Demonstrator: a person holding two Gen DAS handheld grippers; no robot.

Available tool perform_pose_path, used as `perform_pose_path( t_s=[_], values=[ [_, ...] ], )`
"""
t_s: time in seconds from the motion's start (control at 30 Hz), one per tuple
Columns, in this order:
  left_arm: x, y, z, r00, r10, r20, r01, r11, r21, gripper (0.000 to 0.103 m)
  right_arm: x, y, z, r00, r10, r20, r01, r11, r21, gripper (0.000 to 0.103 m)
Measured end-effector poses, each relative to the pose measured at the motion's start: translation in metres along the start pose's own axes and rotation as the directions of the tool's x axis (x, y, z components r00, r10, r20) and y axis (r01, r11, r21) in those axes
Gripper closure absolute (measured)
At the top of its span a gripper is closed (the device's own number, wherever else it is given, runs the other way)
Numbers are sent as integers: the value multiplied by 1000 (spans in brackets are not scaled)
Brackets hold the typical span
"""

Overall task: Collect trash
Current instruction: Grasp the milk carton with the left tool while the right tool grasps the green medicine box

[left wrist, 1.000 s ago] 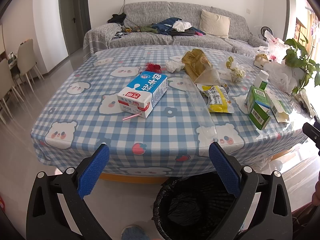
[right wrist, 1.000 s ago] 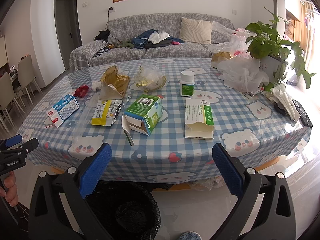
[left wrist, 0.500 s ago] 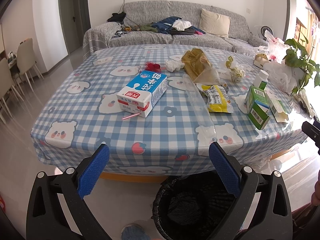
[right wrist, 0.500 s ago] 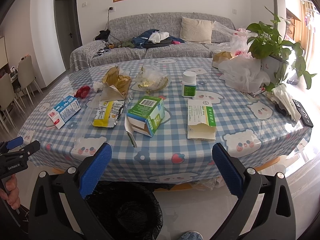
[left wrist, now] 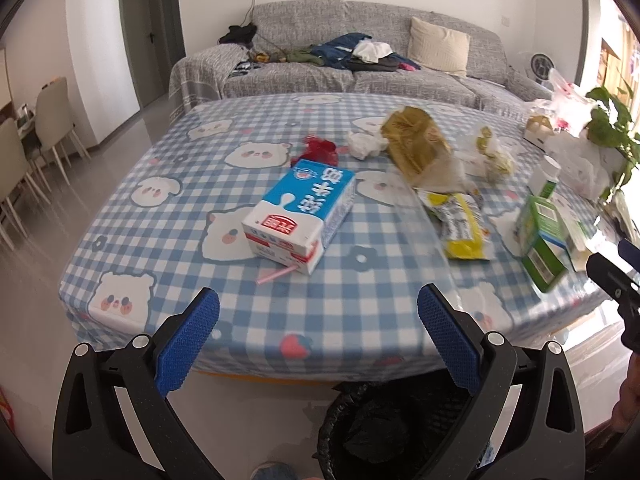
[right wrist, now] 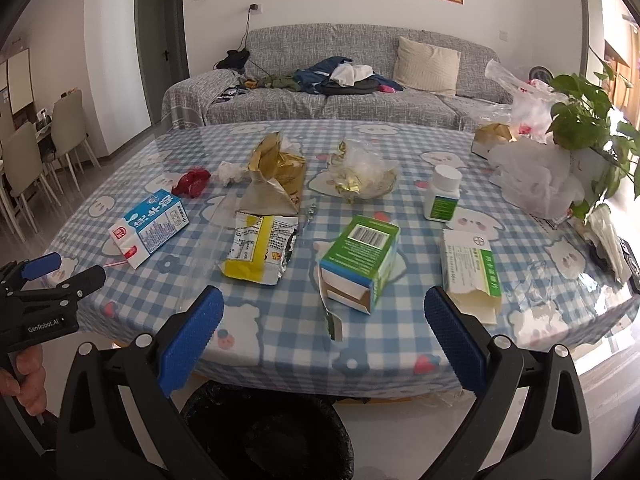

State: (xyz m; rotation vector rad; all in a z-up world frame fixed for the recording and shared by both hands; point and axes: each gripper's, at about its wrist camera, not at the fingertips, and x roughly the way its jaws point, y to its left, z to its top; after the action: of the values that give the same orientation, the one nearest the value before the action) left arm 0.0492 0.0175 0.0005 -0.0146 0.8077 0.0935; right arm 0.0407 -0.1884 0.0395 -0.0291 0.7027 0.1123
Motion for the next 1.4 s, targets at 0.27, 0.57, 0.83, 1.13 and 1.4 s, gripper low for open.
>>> perform_pose_path(
  t_s=[0.27, 0.57, 0.83, 1.13, 1.4],
  values=[
    [36, 14, 18, 999, 16, -37, -16, 1000, -14, 6, 42, -5, 10, 998, -32, -57, 33, 999, 11, 6],
    [90, 16, 44, 996, 31, -81, -31, 999, -9, 6, 81, -16, 19, 993, -36, -112, 39, 999, 21, 7],
    [131, 17, 53, 991, 23, -131, -25, 1000, -16, 12, 117, -26, 21, 982, -40, -182, 50, 998, 49, 12],
    [148, 12, 59, 990, 18, -142, -22, 1000, -21, 16, 129, -31, 19, 978, -36, -204, 49, 997, 60, 24],
    [146, 8, 60, 991, 12, -136, -15, 1000, -21, 24, 135, -34, 19, 976, -42, -211, 56, 997, 61, 44]
  ],
)
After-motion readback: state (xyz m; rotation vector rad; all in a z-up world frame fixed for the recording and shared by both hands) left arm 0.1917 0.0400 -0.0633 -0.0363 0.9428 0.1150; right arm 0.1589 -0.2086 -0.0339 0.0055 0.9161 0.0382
